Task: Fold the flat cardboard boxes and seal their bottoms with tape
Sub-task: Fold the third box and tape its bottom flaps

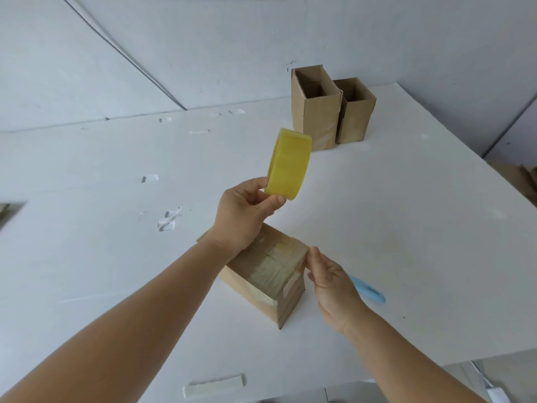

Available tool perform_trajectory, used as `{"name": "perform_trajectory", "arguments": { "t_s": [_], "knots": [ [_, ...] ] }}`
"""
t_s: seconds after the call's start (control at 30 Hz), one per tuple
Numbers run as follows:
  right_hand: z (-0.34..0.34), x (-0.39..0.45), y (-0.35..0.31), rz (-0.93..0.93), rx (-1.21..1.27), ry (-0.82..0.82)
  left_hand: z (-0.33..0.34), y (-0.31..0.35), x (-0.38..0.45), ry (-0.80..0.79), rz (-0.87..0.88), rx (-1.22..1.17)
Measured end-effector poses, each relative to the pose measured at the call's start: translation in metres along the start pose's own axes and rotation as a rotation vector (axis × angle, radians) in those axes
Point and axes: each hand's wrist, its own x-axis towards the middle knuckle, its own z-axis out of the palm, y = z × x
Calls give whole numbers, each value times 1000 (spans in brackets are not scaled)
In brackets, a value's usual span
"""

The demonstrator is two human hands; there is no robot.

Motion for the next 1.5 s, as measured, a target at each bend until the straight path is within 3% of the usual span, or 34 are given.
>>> {"name": "perform_trajectory", "arguments": {
  "t_s": [0.13,0.33,0.5,0.57,0.73,0.93,1.07,1.2,1.33,1.5],
  "knots": [
    [-17,9,-13,-41,-177,95,-1,6,-1,-54,-1,-12],
    [-9,26,-69,-337,-345,125,-7,13,-2,-147,-21,2],
    [-1,31,-83,-394,-395,257,-12,22,-2,-255,-83,-17],
    [1,32,-85,-417,-406,309,-12,29,-1,-234,-83,78],
    [8,35,-90,-390,-438,403,-6,40,-1,-113,108,442],
    [4,39,-89,-373,-501,438,1,36,0,-81,255,553],
    [-1,42,-86,-369,-523,441,8,27,2,-59,219,694],
    [-5,41,-85,-365,-559,414,4,22,1,-7,58,734],
    [-10,50,-75,-346,-710,380,-1,19,-4,-59,124,800],
    [-44,64,-48,-256,-1167,369,-23,-1,-25,-247,266,910]
  ]
}}
